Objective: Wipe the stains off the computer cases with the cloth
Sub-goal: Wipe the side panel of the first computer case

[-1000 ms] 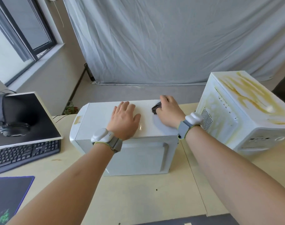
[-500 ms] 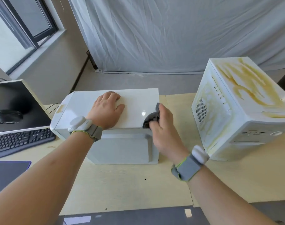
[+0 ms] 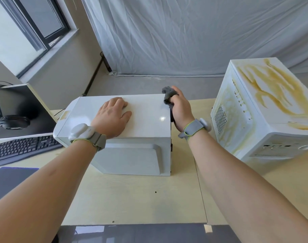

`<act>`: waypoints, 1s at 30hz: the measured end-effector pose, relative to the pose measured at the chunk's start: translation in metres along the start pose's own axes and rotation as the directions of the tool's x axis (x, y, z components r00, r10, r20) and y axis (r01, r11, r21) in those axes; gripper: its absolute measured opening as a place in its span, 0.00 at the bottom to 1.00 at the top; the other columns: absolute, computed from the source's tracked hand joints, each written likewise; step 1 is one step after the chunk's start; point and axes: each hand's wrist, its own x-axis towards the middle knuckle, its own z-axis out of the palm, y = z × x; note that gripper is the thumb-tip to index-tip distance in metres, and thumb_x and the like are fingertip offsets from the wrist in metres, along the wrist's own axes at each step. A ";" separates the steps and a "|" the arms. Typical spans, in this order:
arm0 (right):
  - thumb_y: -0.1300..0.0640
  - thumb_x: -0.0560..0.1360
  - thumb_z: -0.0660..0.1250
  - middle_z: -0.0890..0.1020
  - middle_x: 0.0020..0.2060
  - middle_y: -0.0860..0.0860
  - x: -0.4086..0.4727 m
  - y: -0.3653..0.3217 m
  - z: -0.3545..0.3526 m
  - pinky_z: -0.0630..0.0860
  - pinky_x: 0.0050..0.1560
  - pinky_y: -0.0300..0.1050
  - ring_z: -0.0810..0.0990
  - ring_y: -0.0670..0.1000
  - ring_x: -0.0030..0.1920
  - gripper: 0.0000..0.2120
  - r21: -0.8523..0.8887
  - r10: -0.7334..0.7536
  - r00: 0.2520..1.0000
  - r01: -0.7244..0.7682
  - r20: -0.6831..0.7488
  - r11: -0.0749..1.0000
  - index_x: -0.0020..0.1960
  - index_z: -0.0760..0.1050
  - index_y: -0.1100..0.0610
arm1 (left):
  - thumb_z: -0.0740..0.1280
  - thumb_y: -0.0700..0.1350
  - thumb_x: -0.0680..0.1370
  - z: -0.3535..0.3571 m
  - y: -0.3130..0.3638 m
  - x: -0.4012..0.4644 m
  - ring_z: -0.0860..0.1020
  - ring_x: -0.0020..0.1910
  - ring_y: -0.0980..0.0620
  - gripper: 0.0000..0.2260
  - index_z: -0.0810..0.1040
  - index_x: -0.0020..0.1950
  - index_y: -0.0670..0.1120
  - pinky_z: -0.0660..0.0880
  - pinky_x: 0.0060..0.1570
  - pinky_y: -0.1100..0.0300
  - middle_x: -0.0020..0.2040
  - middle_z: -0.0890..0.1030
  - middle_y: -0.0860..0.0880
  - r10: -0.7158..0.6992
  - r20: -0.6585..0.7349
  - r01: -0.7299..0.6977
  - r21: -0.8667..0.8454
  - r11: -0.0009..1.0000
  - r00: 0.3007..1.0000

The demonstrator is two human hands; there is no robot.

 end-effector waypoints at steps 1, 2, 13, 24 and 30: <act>0.65 0.73 0.56 0.81 0.55 0.50 -0.007 0.004 -0.001 0.74 0.51 0.39 0.78 0.49 0.52 0.19 0.052 0.004 1.000 -0.004 -0.007 0.999 0.58 0.76 0.50 | 0.58 0.57 0.83 -0.001 0.000 0.000 0.65 0.72 0.45 0.19 0.69 0.70 0.49 0.62 0.72 0.50 0.74 0.68 0.49 0.000 -0.005 0.000 -0.002 1.000 1.000; 0.65 0.72 0.55 0.80 0.58 0.49 -0.016 0.010 -0.004 0.73 0.50 0.38 0.77 0.49 0.53 0.21 0.070 0.011 1.000 -0.010 -0.013 0.998 0.59 0.76 0.49 | 0.58 0.57 0.83 0.000 0.000 -0.001 0.65 0.72 0.45 0.19 0.69 0.71 0.49 0.62 0.72 0.50 0.74 0.67 0.49 0.000 -0.006 0.000 -0.002 1.000 1.000; 0.62 0.77 0.54 0.78 0.54 0.57 -0.105 0.027 -0.003 0.74 0.57 0.53 0.75 0.58 0.55 0.15 -0.389 -0.333 0.920 0.389 0.206 0.835 0.61 0.71 0.54 | 0.57 0.55 0.83 0.002 0.001 0.000 0.65 0.73 0.44 0.19 0.69 0.71 0.48 0.62 0.72 0.50 0.75 0.67 0.48 -0.003 -0.013 0.004 0.010 1.000 1.000; 0.61 0.73 0.58 0.79 0.55 0.58 -0.095 0.038 0.088 0.71 0.62 0.52 0.77 0.60 0.56 0.20 -0.656 -0.266 0.612 0.743 0.745 -0.128 0.63 0.74 0.62 | 0.65 0.51 0.79 -0.018 -0.014 -0.003 0.80 0.58 0.51 0.12 0.84 0.58 0.53 0.75 0.65 0.50 0.55 0.84 0.53 -0.280 -0.004 0.183 -0.749 0.637 0.960; 0.66 0.78 0.58 0.73 0.71 0.54 -0.101 0.034 0.030 0.64 0.74 0.53 0.71 0.58 0.71 0.25 -0.567 -0.248 0.513 0.776 0.822 -0.274 0.75 0.69 0.58 | 0.61 0.50 0.84 -0.032 -0.055 -0.009 0.76 0.47 0.49 0.13 0.82 0.59 0.48 0.72 0.49 0.60 0.48 0.80 0.54 -0.189 -0.053 0.129 -0.552 0.824 0.981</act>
